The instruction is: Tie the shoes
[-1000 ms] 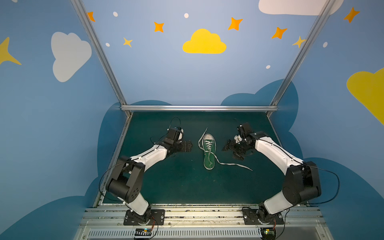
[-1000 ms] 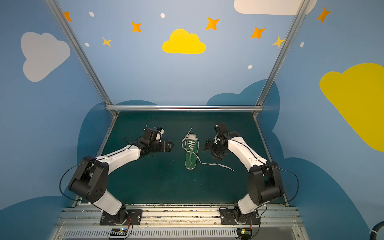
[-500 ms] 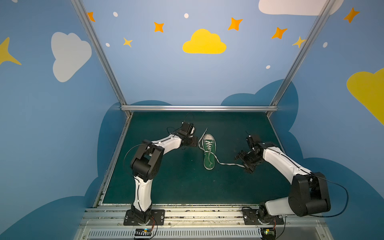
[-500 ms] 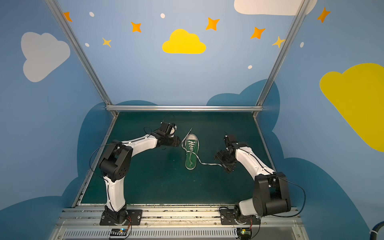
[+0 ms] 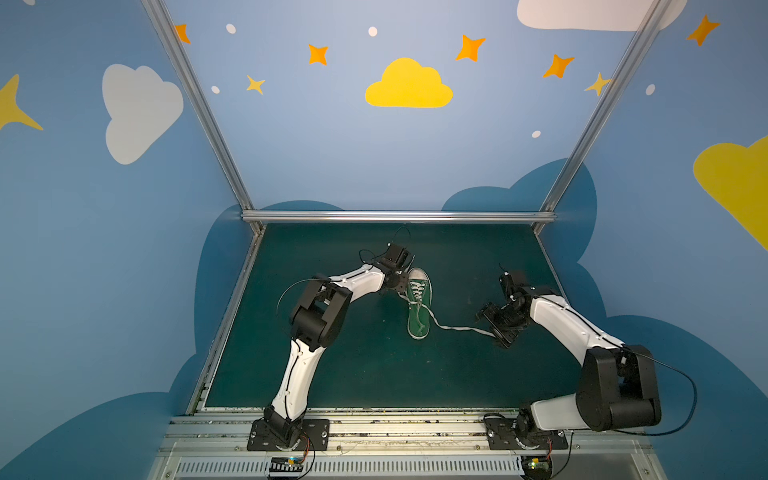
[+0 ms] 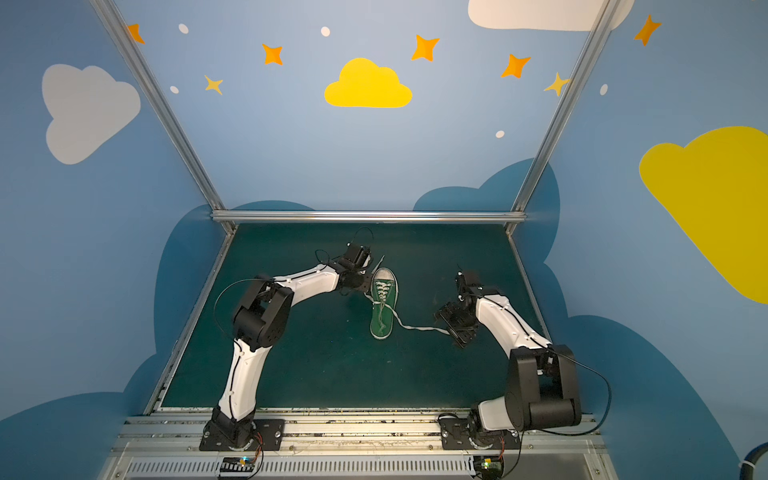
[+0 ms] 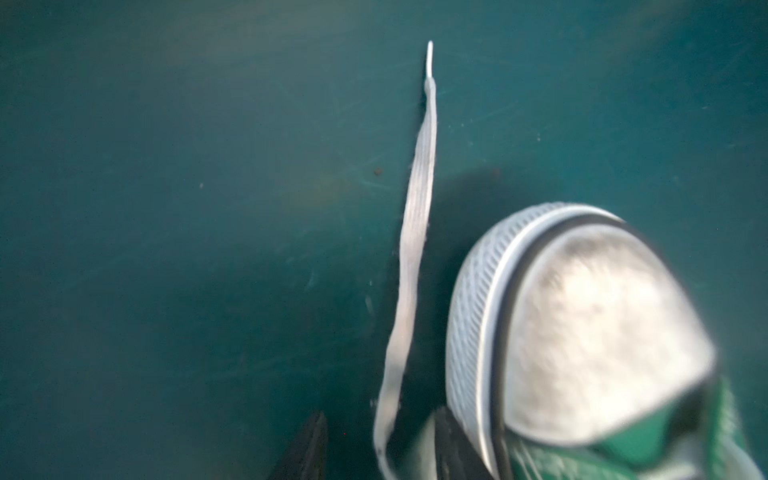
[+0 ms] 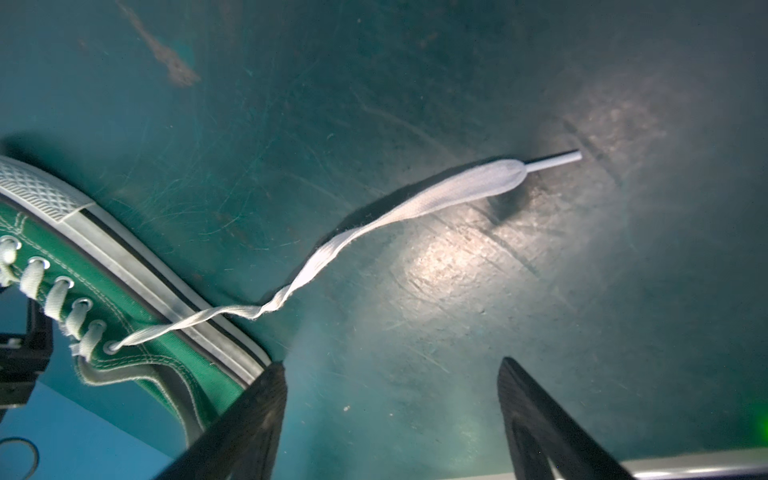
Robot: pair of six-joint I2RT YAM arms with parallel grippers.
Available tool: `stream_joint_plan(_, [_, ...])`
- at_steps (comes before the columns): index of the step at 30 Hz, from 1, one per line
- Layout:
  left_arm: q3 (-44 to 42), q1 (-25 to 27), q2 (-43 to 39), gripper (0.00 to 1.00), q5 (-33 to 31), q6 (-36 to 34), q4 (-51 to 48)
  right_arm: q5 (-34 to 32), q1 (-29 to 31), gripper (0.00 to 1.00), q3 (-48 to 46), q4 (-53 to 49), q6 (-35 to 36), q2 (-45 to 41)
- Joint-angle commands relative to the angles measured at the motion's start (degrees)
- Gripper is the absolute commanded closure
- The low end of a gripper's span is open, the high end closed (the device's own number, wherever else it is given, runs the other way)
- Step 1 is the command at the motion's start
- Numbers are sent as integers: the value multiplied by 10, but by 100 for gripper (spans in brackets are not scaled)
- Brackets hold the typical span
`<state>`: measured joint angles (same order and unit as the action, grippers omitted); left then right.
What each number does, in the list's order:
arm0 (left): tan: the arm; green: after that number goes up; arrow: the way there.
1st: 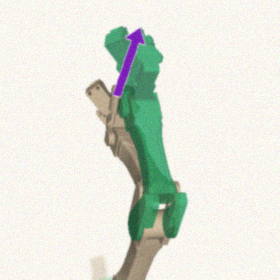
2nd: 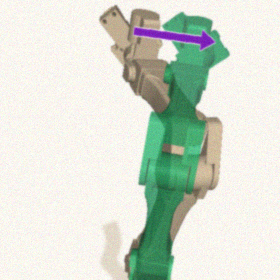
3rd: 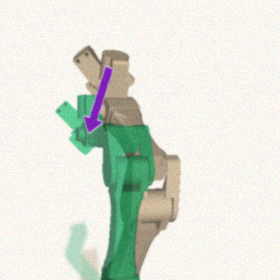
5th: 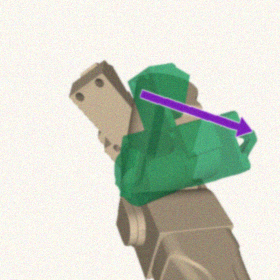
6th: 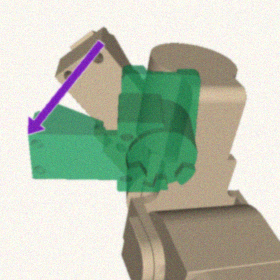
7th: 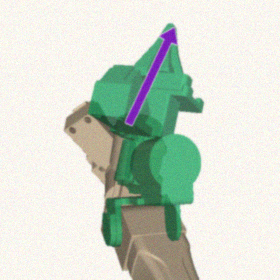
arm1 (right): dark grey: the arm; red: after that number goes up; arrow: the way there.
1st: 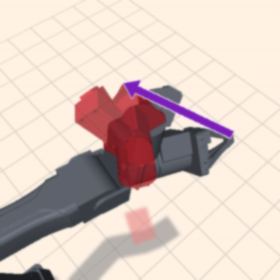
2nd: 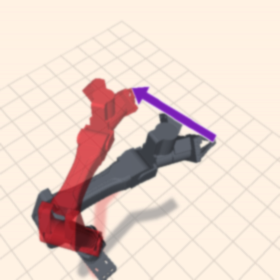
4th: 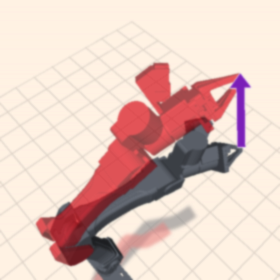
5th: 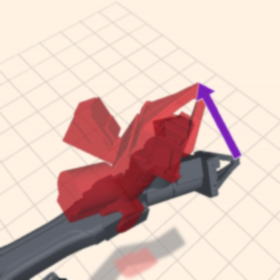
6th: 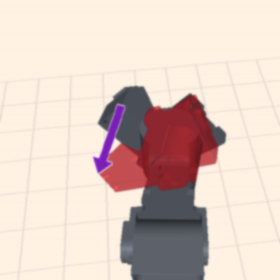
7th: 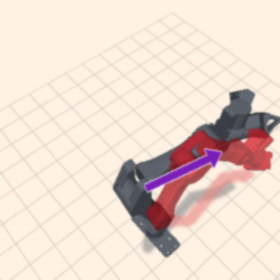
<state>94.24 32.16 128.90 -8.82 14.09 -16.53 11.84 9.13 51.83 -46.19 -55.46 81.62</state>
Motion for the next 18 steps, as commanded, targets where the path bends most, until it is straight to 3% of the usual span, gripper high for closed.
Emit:
stream_joint_plan(1, [15, 7, 15, 60, -30, -13, -21, -8, -4, 20, -15, -9, 1, 5])
stream_joint_plan(7, [37, 16, 30, 70, -76, -19, -46, -6, -5, 21, -20, 3, -2, 19])
stream_joint_plan(13, [28, 16, 24, 85, -66, -18, -46, -13, -4, 23, -14, 9, -6, 38])
stream_joint_plan(18, [12, 16, 5, 91, -65, -6, -36, -18, -3, 25, -9, 14, -23, 55])
